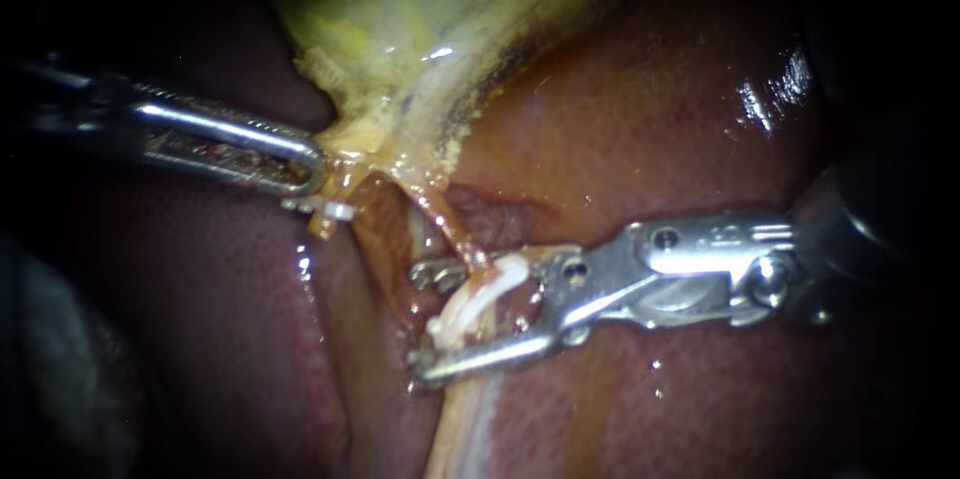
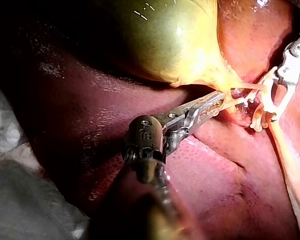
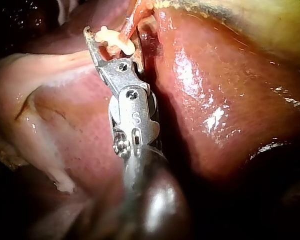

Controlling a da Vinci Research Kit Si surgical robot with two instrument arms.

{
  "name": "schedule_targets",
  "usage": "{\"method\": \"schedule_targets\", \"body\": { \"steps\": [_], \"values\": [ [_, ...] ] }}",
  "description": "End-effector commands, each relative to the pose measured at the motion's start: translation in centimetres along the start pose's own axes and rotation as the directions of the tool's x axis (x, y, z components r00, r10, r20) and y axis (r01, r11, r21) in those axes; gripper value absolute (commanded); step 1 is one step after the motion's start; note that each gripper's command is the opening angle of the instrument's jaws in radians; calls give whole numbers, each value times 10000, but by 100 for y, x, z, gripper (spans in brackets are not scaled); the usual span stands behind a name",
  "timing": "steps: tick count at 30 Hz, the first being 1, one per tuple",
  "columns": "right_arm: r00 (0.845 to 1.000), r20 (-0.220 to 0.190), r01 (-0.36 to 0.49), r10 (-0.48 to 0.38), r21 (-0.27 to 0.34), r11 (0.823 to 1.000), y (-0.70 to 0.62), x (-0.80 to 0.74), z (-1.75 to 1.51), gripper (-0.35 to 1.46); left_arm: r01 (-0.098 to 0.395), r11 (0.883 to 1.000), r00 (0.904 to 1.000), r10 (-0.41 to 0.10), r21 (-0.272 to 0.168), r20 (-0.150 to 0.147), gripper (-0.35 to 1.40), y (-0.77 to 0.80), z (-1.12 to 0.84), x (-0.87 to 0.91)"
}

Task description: Going back first clip right tube

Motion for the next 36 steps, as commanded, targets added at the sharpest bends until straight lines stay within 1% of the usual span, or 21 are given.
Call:
{"method": "schedule_targets", "body": {
  "steps": [1, 3, 7, 14, 19, 20, 24, 30, 33, 36],
  "values": [
    [9998, 83, 168, -169, 42, 9998, -1, 0, -7, 49, -4, 10000, 10000, 4, -7, 2, -35, 0, 0, 0],
    [9995, 152, 279, -279, 31, 9996, -3, 1, -15, 49, -4, 10000, 10000, 4, -7, 2, -35, 0, 0, 0],
    [9997, 122, 232, -232, -11, 9997, -6, 3, -28, 50, -4, 10000, 10000, 4, -8, 2, -35, 0, 0, 0],
    [9997, 109, 218, -217, -79, 9997, -6, 4, -26, 50, -4, 10000, 10000, 4, -8, 2, -35, 0, 0, 0],
    [9998, 89, 159, -159, -15, 9999, -8, 11, -40, 50, -5, 10000, 10000, 5, -9, 3, -35, 0, -1, 0],
    [9994, 92, 321, -320, -68, 9995, -8, 13, -44, 50, -5, 10000, 10000, 5, -9, 3, -35, 0, -1, 0],
    [9982, 237, 556, -551, -215, 9982, -9, 21, -58, 50, -6, 10000, 10000, 6, -10, 3, -35, 0, -1, 0],
    [9938, 764, 847, -802, -578, 9947, -11, 31, -83, 50, -6, 10000, 10000, 6, -10, 4, -35, 0, -1, 0],
    [9934, 790, 892, -833, -739, 9933, -11, 34, -94, 50, -6, 10000, 10000, 6, -10, 4, -35, 0, -1, 0],
    [9932, 783, 925, -867, -746, 9929, -11, 35, -100, 50, -6, 10000, 10000, 6, -10, 3, -35, 0, -1, 0]
  ]
}}
